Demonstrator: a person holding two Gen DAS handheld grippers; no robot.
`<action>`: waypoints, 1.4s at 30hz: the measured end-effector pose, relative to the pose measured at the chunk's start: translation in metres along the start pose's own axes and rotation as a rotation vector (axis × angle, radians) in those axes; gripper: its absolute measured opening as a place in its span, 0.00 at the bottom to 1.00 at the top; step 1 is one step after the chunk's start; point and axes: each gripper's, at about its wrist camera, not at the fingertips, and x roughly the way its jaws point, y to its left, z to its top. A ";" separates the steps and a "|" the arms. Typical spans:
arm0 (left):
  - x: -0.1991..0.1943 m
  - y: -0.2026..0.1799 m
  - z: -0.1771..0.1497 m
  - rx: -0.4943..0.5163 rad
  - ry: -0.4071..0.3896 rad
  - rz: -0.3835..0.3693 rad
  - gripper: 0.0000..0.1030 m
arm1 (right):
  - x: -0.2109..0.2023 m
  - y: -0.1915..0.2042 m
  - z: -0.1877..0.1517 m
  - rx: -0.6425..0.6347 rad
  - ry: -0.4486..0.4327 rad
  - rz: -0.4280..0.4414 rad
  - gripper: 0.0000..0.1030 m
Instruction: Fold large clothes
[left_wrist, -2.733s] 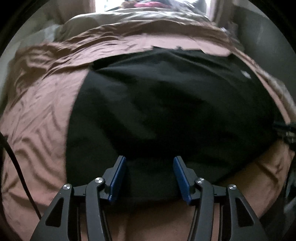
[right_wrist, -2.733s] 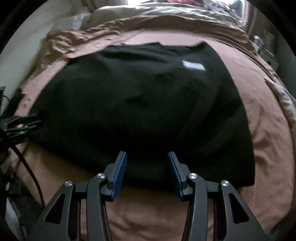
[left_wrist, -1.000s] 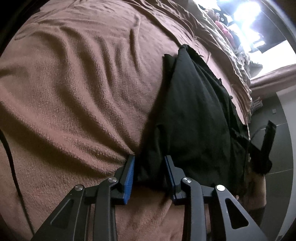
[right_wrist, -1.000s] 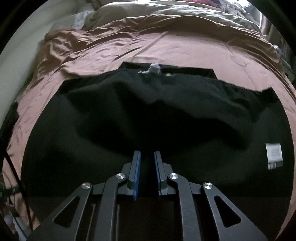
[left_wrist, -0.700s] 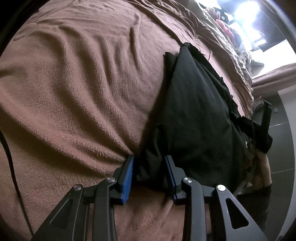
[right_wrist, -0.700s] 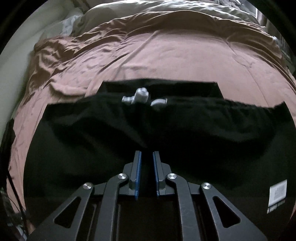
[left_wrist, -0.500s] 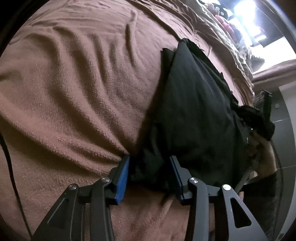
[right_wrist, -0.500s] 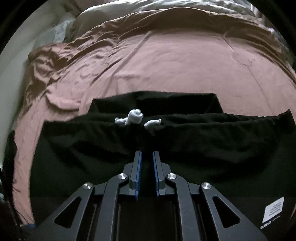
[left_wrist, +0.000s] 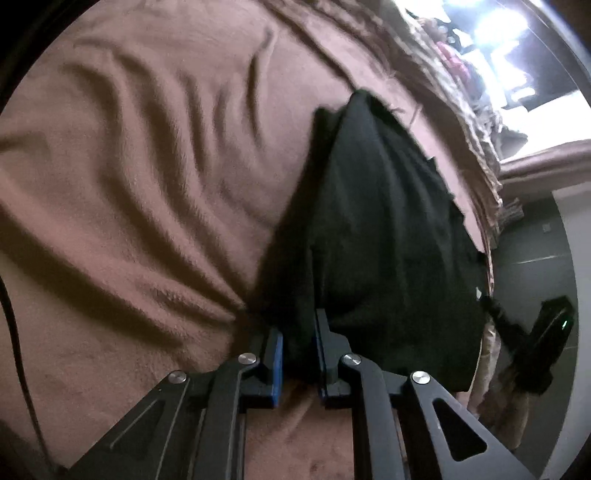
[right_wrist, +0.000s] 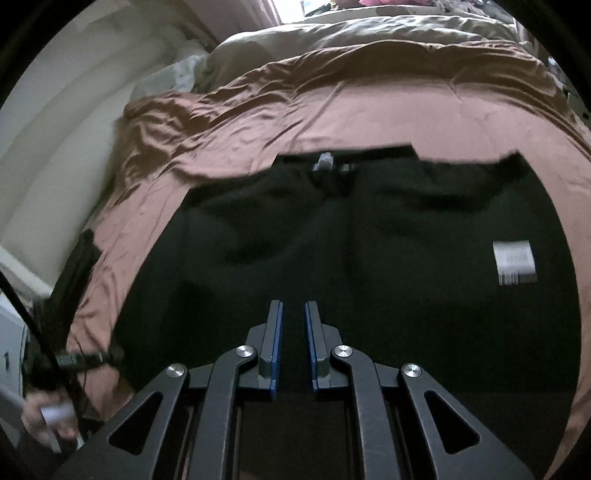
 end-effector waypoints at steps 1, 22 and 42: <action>-0.008 -0.007 -0.001 0.024 -0.021 -0.006 0.13 | -0.003 -0.002 -0.008 0.005 0.000 0.012 0.08; -0.079 -0.171 -0.011 0.331 -0.167 -0.244 0.07 | 0.011 -0.023 -0.079 0.157 0.029 0.097 0.08; -0.021 -0.339 -0.047 0.597 -0.040 -0.318 0.07 | -0.140 -0.119 -0.128 0.357 -0.320 0.110 0.78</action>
